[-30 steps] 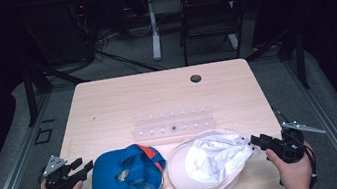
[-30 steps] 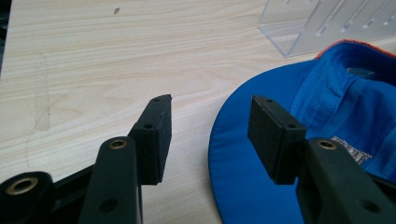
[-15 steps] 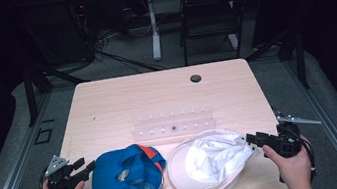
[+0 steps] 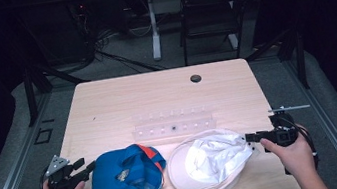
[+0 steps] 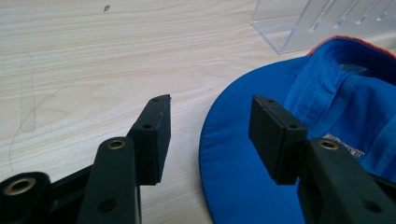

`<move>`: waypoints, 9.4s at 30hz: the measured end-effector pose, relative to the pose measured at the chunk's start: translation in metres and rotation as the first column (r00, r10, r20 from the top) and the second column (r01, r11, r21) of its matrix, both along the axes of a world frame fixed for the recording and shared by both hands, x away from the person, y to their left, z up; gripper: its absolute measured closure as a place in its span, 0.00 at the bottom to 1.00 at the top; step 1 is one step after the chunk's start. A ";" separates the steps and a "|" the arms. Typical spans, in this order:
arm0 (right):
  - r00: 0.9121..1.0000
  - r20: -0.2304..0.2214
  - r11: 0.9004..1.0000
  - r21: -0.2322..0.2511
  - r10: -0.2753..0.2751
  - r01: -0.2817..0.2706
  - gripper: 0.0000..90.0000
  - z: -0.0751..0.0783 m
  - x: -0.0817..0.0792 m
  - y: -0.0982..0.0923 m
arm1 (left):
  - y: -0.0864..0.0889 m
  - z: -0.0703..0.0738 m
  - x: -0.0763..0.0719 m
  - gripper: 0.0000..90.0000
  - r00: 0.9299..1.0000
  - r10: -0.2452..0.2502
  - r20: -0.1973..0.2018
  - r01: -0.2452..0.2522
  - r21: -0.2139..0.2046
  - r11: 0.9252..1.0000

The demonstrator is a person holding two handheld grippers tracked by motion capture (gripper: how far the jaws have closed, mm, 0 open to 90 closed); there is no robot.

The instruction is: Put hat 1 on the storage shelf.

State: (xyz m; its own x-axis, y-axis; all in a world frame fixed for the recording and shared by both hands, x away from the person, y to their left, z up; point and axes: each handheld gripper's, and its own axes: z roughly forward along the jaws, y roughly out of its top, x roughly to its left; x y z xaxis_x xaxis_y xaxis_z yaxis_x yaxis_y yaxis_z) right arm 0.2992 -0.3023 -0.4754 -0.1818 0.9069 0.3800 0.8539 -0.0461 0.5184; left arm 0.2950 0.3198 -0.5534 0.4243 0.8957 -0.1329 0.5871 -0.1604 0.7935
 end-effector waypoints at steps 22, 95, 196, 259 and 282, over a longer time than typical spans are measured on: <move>0.992 -0.116 0.995 -0.077 0.055 -0.064 0.60 -0.011 0.016 0.014 | -0.002 -0.001 0.001 0.55 1.000 -0.011 -0.003 0.011 0.005 1.000; 0.924 -0.358 0.984 0.164 0.130 -0.074 0.90 0.030 0.019 0.023 | 0.002 -0.001 0.002 0.56 1.000 0.013 0.001 -0.013 -0.007 1.000; 0.945 -0.093 0.738 0.649 0.315 -0.182 0.90 0.167 0.139 0.176 | 0.000 0.000 0.002 0.56 1.000 -0.010 0.020 0.010 -0.004 1.000; 0.966 -0.112 0.737 0.668 0.235 -0.102 0.88 0.119 0.171 0.233 | -0.161 0.065 0.030 0.66 0.920 -0.356 0.162 0.339 0.124 0.933; 0.980 0.038 0.766 0.618 0.194 -0.176 0.69 0.133 0.144 0.194 | -0.185 0.063 0.038 0.94 0.927 -0.328 0.183 0.270 0.281 0.921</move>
State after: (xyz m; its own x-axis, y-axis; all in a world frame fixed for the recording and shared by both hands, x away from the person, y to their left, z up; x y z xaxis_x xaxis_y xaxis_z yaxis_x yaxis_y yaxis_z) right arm 0.4434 -0.1086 -0.3423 -0.3032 0.4267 0.8520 0.8920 -0.1875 0.4113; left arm 0.3328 0.1344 -0.4902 0.6701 0.7135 0.2047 0.2934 -0.5079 0.8099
